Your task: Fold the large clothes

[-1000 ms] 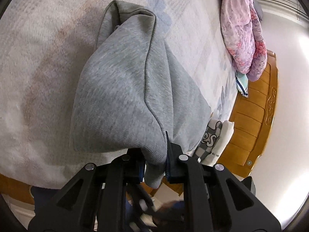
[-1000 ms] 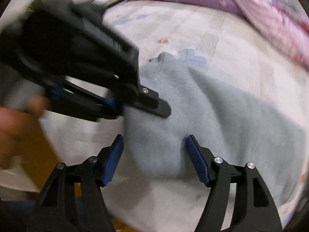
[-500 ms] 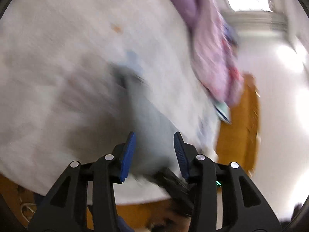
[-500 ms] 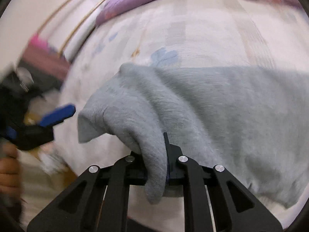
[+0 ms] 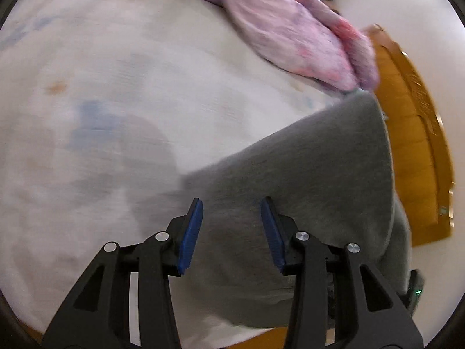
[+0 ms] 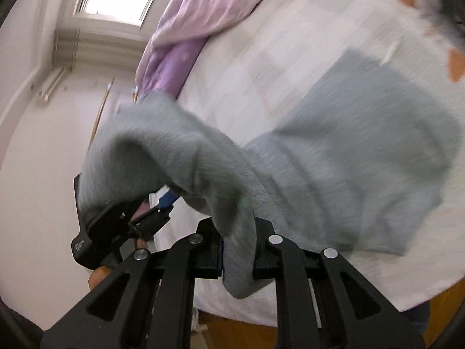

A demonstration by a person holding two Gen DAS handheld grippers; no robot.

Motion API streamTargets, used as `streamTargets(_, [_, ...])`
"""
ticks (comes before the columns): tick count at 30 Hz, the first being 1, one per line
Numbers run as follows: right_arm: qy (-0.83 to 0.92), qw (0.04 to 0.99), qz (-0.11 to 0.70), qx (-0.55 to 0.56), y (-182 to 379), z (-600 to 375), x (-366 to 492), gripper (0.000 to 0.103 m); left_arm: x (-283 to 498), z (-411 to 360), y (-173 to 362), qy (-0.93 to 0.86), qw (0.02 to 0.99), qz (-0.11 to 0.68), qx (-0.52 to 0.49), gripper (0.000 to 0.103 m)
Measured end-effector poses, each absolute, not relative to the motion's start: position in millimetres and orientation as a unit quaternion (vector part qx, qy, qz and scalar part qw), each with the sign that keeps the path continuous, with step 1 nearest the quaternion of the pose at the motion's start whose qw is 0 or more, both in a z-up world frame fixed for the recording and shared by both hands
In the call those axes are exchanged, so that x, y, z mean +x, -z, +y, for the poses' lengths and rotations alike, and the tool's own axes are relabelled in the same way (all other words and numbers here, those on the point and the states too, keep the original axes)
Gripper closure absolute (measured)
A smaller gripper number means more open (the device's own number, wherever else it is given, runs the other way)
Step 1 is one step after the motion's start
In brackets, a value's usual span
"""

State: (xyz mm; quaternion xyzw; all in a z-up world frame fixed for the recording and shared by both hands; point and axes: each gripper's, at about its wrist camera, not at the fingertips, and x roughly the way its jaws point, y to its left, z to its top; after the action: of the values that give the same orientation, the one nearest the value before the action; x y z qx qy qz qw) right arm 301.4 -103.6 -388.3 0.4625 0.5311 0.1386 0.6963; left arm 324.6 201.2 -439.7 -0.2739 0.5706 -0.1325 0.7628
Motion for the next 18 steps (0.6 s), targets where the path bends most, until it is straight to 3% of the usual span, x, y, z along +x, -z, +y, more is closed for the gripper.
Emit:
streamTargets(6, [-0.032, 0.643, 0.546, 0.535, 447.6, -171.4, 280.8, 0.091, 330.6, 130.7, 444.4, 0.167, 0.756, 0.583, -0.245, 0.059])
streamTargets(9, [-0.005, 0.606, 0.583, 0.541, 484.7, -182.0, 279.3, 0.084, 326.3, 115.9, 467.2, 0.132, 0.741, 0.626, -0.203, 0.053])
streamTargets(12, [-0.012, 0.598, 0.595, 0.537, 489.6, -184.5, 283.0, 0.082, 323.3, 108.9, 488.5, 0.104, 0.726, 0.650, -0.197, 0.052])
streamTargets(16, [-0.025, 0.586, 0.609, 0.534, 488.1, -182.7, 287.6, 0.081, 317.1, 117.7, 477.7, 0.093, 0.732, 0.639, -0.215, 0.052])
streamTargets(17, [-0.023, 0.578, 0.617, 0.533, 492.5, -188.5, 290.5, 0.078, 315.1, 118.3, 471.9, 0.092, 0.736, 0.636, -0.212, 0.051])
streamTargets(18, [-0.014, 0.574, 0.633, 0.519, 485.9, -191.6, 289.4, 0.067, 320.5, 110.6, 467.9, 0.088, 0.740, 0.633, -0.209, 0.051])
